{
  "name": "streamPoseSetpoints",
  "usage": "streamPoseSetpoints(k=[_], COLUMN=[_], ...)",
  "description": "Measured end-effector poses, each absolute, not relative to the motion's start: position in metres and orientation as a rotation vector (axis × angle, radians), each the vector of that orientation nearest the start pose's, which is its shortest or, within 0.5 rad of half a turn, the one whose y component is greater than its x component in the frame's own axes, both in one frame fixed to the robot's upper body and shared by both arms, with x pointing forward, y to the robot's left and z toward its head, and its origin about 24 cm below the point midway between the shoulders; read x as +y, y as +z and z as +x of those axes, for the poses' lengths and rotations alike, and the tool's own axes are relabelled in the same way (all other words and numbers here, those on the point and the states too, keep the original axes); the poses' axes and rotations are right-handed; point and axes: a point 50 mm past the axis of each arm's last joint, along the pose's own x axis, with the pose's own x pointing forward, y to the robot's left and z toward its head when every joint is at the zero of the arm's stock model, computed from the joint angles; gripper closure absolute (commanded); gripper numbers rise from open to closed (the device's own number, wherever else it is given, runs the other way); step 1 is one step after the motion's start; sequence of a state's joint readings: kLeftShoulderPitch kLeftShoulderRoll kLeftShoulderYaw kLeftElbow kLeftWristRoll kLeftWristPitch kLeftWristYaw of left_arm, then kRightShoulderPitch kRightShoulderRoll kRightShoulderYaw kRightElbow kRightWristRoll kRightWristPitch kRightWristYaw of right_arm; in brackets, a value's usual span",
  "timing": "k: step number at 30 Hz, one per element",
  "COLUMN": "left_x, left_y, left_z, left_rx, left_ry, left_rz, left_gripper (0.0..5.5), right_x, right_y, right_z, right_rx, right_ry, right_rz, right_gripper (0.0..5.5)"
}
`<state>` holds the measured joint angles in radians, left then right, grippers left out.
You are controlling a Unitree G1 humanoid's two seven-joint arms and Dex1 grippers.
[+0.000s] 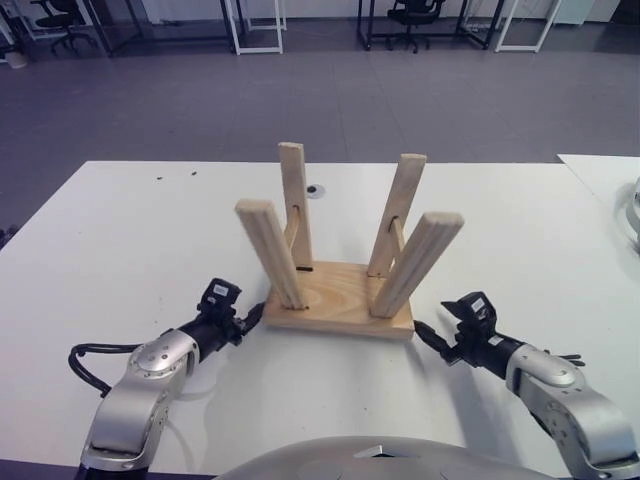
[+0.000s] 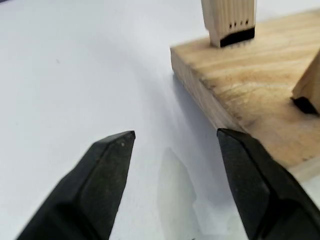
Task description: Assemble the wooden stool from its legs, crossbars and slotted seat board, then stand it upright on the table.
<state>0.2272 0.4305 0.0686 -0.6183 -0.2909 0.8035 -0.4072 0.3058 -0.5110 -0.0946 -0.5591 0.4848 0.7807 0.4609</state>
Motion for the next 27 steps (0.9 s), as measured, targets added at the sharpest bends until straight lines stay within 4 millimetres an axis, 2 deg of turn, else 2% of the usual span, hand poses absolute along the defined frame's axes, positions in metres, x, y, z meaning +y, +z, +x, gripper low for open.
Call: streamPoseSetpoints(k=[5, 8, 12, 15, 17, 18, 20, 21, 24, 27], left_x=[0.194, 0.196, 0.196, 0.205, 0.217, 0.228, 0.256, 0.259, 0.252, 0.236], left_y=[0.124, 0.136, 0.135, 0.139, 0.135, 0.127, 0.115, 0.112, 0.109, 0.110], left_z=[0.192, 0.186, 0.183, 0.178, 0.179, 0.178, 0.175, 0.172, 0.170, 0.181], left_rx=[0.301, 0.306, 0.338, 0.368, 0.405, 0.467, 0.589, 0.617, 0.654, 0.623], left_ry=[-0.462, -0.521, -0.555, -0.617, -0.656, -0.648, -0.634, -0.694, -0.938, -1.101], left_rz=[0.034, 0.056, 0.051, 0.103, 0.157, 0.186, 0.286, 0.292, 0.302, 0.310], left_gripper=[2.45, 2.45, 2.45, 2.45, 2.45, 2.45, 2.45, 2.45, 2.45, 2.43], right_x=[-0.214, -0.219, -0.221, -0.221, -0.222, -0.225, -0.242, -0.244, -0.236, -0.222], right_y=[0.107, 0.120, 0.122, 0.126, 0.124, 0.118, 0.108, 0.107, 0.107, 0.110], right_z=[0.187, 0.188, 0.188, 0.186, 0.181, 0.180, 0.182, 0.184, 0.193, 0.207], right_rx=[0.452, 0.453, 0.484, 0.498, 0.530, 0.563, 0.632, 0.638, 0.615, 0.548], right_ry=[0.580, 0.606, 0.617, 0.711, 0.806, 0.837, 0.874, 0.924, 1.096, 1.190], right_rz=[0.155, 0.144, 0.105, 0.013, -0.075, -0.111, -0.242, -0.272, -0.302, -0.301], right_gripper=[1.16, 1.16, 1.16, 1.16, 1.16, 1.16, 1.16, 1.16, 1.16, 1.31])
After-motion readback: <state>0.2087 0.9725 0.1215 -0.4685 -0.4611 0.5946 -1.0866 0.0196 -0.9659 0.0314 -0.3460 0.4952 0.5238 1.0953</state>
